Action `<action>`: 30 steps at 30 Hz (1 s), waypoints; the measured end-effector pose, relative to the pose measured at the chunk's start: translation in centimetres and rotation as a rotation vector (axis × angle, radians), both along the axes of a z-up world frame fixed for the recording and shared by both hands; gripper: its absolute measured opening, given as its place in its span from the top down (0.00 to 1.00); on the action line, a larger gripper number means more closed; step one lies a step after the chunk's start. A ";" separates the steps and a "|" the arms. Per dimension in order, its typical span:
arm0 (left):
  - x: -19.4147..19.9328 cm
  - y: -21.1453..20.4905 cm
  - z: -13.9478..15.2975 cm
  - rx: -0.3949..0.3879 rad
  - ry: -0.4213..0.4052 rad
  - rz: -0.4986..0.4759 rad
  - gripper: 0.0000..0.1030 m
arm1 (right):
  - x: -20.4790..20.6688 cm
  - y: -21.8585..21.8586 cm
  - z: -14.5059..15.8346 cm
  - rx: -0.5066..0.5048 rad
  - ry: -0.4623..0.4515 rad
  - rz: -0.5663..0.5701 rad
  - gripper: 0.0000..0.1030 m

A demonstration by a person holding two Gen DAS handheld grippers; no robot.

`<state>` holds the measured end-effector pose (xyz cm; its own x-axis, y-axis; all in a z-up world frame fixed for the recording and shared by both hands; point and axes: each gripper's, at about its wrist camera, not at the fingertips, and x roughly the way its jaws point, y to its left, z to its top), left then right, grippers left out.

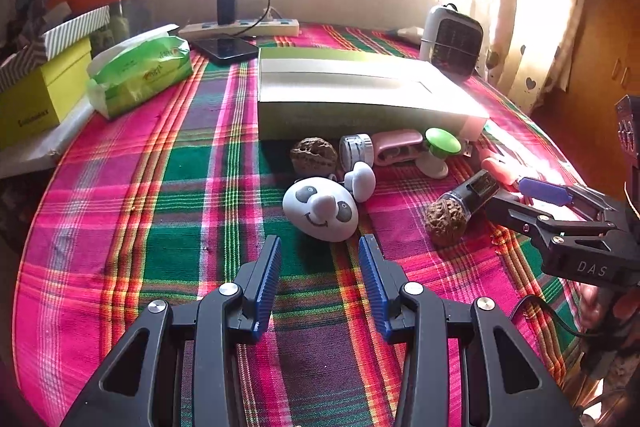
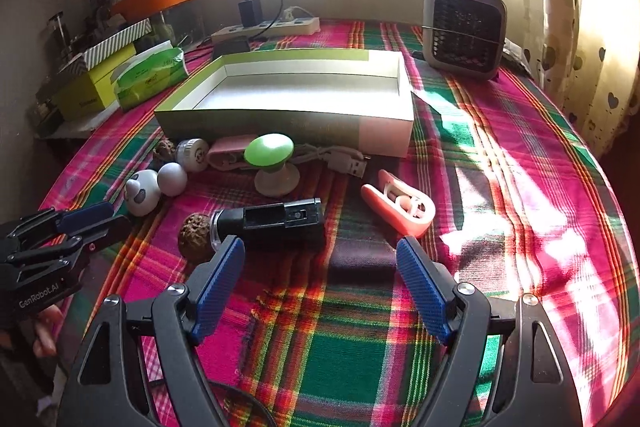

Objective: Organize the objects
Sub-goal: 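Move the right gripper to the black rectangular device and close on it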

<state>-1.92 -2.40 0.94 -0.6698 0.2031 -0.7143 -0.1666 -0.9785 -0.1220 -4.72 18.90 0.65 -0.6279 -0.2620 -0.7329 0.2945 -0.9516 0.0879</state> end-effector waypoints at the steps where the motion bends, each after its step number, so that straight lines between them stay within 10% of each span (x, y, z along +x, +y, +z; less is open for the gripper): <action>1: -0.2 0.0 0.0 -0.004 0.000 0.001 0.63 | -0.2 0.0 0.0 -0.002 -0.004 0.010 0.23; 30: -1.7 -0.8 -0.7 -0.025 -0.035 0.029 0.63 | -0.4 -1.1 -0.5 -0.105 -0.095 0.314 0.38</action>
<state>-3.64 -3.22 0.27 -0.6495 0.1658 -0.7421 -0.1342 -0.9856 -0.1028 -5.12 17.79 0.10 -0.4351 -0.5088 -0.7428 0.5574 -0.8001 0.2215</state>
